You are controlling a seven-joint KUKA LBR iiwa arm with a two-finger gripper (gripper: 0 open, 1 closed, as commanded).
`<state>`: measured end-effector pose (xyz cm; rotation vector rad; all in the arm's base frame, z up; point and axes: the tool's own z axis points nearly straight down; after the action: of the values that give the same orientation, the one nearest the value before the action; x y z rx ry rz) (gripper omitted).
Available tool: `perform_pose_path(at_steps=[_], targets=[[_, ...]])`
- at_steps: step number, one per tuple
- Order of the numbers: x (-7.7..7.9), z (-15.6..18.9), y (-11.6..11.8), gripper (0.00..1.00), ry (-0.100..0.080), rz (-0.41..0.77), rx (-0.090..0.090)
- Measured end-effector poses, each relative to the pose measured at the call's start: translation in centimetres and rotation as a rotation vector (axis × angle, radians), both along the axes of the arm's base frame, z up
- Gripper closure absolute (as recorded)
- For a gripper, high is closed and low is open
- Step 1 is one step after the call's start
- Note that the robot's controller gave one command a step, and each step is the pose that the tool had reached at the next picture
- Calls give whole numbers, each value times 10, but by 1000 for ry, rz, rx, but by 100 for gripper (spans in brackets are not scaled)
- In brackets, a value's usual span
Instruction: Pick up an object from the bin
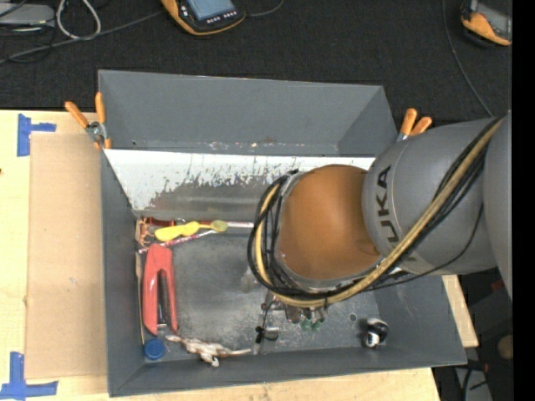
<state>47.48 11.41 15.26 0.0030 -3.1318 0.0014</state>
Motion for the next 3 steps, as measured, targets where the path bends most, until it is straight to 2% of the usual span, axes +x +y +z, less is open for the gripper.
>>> perform_pose_path(at_steps=[1, 2, 3], targets=[[2, 3, -1, 0, -7, -3, 1], [15, -35, -75, 0, -5, 92, 2], [7, -61, -86, 0, -10, 316, 7]])
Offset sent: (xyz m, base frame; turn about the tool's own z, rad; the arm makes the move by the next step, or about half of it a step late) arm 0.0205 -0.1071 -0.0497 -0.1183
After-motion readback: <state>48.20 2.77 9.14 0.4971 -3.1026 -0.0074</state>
